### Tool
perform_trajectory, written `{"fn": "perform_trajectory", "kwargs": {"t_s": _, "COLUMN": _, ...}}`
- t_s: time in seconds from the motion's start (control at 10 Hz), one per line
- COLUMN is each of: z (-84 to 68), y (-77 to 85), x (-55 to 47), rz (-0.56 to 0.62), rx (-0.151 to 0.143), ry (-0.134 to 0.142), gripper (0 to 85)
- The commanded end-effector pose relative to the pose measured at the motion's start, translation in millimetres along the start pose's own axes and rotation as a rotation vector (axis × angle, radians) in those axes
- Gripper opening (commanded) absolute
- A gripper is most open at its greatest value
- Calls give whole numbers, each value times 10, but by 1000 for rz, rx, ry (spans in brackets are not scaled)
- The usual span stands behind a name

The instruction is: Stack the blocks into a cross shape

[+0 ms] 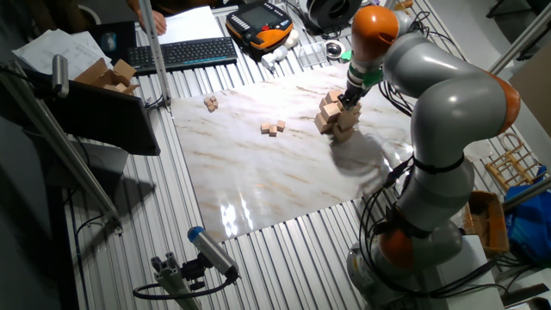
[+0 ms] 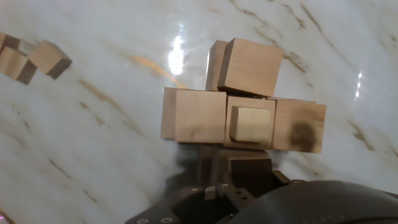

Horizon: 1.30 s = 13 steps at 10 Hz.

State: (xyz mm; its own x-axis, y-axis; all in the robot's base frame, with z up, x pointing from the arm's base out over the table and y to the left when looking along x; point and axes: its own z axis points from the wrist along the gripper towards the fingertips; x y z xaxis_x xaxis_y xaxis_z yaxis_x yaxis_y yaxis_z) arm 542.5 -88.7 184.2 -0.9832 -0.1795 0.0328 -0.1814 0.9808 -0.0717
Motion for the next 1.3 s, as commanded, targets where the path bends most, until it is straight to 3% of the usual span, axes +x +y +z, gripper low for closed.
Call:
{"fn": "perform_trajectory", "kwargs": {"t_s": 0.0, "z": 41, "y": 14, "x": 0, "rz": 7, "rx": -2, "ry": -4, "gripper": 0}}
{"fn": "perform_trajectory", "kwargs": {"t_s": 0.1, "z": 90, "y": 17, "x": -4, "rz": 9, "rx": 4, "ry": -10, "gripper": 0}}
{"fn": "perform_trajectory", "kwargs": {"t_s": 0.3, "z": 180, "y": -53, "x": -11, "rz": 8, "rx": -30, "ry": -13, "gripper": 0}}
{"fn": "perform_trajectory", "kwargs": {"t_s": 0.8, "z": 366, "y": -85, "x": -61, "rz": 14, "rx": -53, "ry": -28, "gripper": 0}}
{"fn": "perform_trajectory", "kwargs": {"t_s": 1.2, "z": 401, "y": -77, "x": -81, "rz": 25, "rx": -53, "ry": -37, "gripper": 0}}
